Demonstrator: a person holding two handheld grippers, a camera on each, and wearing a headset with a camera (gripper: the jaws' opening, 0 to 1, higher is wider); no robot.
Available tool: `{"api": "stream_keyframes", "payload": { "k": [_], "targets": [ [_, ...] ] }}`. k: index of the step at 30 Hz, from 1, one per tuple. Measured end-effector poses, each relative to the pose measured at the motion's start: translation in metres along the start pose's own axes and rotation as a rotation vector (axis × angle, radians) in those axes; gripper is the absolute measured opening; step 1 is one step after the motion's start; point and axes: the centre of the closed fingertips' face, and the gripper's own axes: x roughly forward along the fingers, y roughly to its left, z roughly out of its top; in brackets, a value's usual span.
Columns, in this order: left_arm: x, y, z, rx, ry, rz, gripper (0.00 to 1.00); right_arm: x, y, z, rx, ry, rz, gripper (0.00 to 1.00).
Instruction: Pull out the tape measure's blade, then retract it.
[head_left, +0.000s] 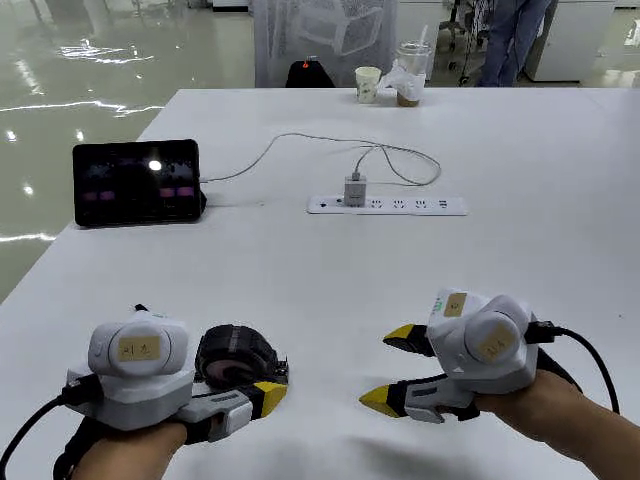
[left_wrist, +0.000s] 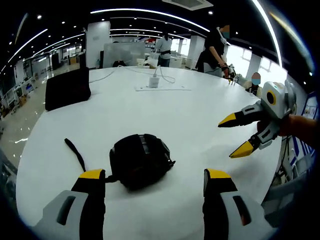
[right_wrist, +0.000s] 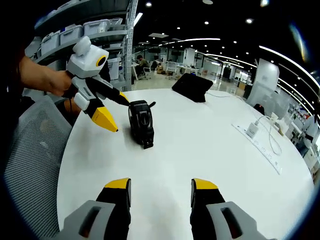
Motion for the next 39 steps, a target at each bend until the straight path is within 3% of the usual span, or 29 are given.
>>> {"api": "stream_keyframes", "payload": {
  "k": [5,15,31,39],
  "targets": [
    [-0.004,-0.004,0.000,0.024,-0.010,-0.022,0.78,-0.012,0.002,0.000,0.067,-0.043,-0.031,0.53],
    [-0.012,-0.004,-0.002,0.082,-0.033,-0.043,0.81,-0.030,0.001,-0.009,0.123,-0.066,-0.088,0.61],
    [-0.025,-0.019,-0.003,0.158,-0.095,-0.144,0.89,-0.054,0.010,-0.012,0.186,-0.166,-0.129,0.80],
    [-0.029,-0.020,-0.007,0.175,-0.118,-0.187,0.96,-0.064,0.013,-0.024,0.218,-0.203,-0.162,0.87]
  ]
}}
